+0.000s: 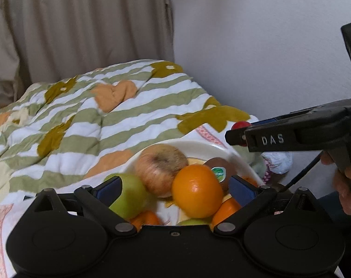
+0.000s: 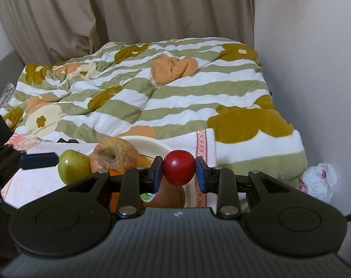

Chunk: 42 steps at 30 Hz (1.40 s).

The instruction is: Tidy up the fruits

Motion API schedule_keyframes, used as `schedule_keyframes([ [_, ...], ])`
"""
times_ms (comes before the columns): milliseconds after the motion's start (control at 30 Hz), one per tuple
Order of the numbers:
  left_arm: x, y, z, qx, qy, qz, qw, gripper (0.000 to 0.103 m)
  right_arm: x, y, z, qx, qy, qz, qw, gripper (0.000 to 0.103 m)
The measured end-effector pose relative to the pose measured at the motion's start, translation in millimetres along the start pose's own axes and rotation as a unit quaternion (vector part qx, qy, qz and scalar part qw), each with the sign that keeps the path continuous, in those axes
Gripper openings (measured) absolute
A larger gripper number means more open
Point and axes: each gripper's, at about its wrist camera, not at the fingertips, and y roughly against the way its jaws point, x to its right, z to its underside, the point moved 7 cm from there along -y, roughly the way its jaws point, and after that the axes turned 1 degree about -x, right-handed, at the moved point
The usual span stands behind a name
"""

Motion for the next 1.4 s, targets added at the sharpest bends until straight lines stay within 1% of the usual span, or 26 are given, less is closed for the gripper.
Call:
schedule_keyframes([
  [100,-14.1,4.8,2.3,-0.003,0.031,-0.002,0.9995,0.1,-5.5,-10.3,-4.0,-0.004,0.002,-0.014,1.0,0.045],
  [200,-27.0,9.2,5.5,-0.005,0.051,-0.011,0.9986,0.1,-11.0,-25.2,-4.9,-0.013,0.003,-0.032,0.999,0.045],
  [333,-41.5,13.8,11.6,-0.01,0.071,-0.026,0.9971,0.1,-12.5,-45.0,-3.4,-0.024,0.001,-0.041,0.999,0.045],
  [500,-53.5,28.8,22.0,-0.004,0.089,-0.052,0.9947,0.1,-11.7,-52.8,-1.3,-0.025,0.002,-0.052,0.998,0.047],
  [533,-55.8,33.5,24.3,-0.001,0.094,-0.059,0.9938,0.1,-11.4,-52.1,-1.4,-0.02,0.002,-0.053,0.998,0.055],
  [567,-57.9,39.2,26.6,0.003,0.1,-0.067,0.9928,0.1,-11.3,-51.0,-1.6,-0.016,0.002,-0.058,0.998,0.066],
  [600,-60.9,45.2,28.9,0.006,0.106,-0.073,0.9917,0.1,-11.4,-49.4,-1.9,-0.013,0.002,-0.062,0.998,0.074],
  [633,-64.1,51.0,31.1,0.01,0.112,-0.078,0.9906,0.1,-11.2,-46.5,-2.2,-0.009,0.002,-0.064,0.998,0.09],
  [667,-66.2,58.6,33.5,0.016,0.119,-0.085,0.9891,0.1,-10.7,-41.4,-2.9,0.001,0.001,-0.062,0.998,0.101],
  [700,-67.7,64.8,35.5,0.021,0.124,-0.092,0.9879,0.1,-11.0,-36.1,-4.6,0.012,0.002,-0.061,0.998,0.103],
  [767,-70.8,78.8,39.7,0.03,0.133,-0.106,0.985,0.1,-13.0,-22.8,-6.0,0.036,0.011,-0.062,0.997,0.103],
  [933,-78.2,119.7,49.1,0.051,0.153,-0.137,0.9773,0.1,-23.3,5.8,-7.5,0.054,0.03,-0.052,0.997,0.103],
  [1033,-83.8,146.5,52.8,0.068,0.167,-0.145,0.9728,0.1,-32.4,28.9,-10.8,0.064,0.034,-0.049,0.996,0.103],
  [1167,-92.5,185.3,60.4,0.094,0.172,-0.156,0.9681,0.1,-52.7,69.2,-13.6,0.089,0.04,-0.041,0.994,0.103],
  [1300,-102.4,223.3,71.5,0.117,0.172,-0.159,0.9652,0.1,-78.7,112.7,-10.3,0.113,0.038,-0.037,0.992,0.103],
  [1400,-107.9,247.2,82.6,0.126,0.169,-0.157,0.9649,0.1,-99.9,143.4,-1.1,0.124,0.034,-0.034,0.991,0.103],
])
